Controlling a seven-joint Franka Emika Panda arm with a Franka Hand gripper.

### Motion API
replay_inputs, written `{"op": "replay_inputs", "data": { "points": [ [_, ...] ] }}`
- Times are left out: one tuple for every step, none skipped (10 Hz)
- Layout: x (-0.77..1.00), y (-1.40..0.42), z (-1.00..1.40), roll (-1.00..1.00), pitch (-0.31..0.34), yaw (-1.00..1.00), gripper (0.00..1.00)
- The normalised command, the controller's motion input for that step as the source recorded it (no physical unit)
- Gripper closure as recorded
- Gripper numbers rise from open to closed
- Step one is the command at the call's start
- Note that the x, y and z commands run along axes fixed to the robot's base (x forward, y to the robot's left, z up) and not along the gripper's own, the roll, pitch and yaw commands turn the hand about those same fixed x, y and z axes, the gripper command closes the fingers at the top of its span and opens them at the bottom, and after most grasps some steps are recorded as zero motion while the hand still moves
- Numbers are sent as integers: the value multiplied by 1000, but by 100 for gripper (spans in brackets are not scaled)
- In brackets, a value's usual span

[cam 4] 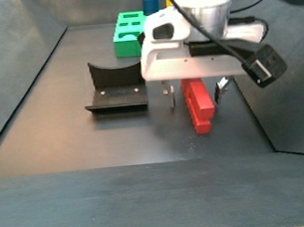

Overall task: Pick up the double-square object. Move up. Rotate the double-square object. Place the double-square object on the fixture. Regrasp the double-square object. Move to above the board. Insert the double-square object.
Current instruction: Rotate the double-square object, then move up.

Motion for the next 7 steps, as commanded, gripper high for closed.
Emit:
{"op": "replay_inputs", "data": {
  "points": [
    [41,19,-244,-141,-59,5,0],
    [0,0,0,0,0,0,100],
    [0,0,833,0,0,0,100],
    [-16,0,809,0,12,-1,100],
    [-29,4,716,8,27,-8,100],
    [-22,5,552,24,39,-13,100],
    [-17,6,462,33,43,-15,100]
  ]
}}
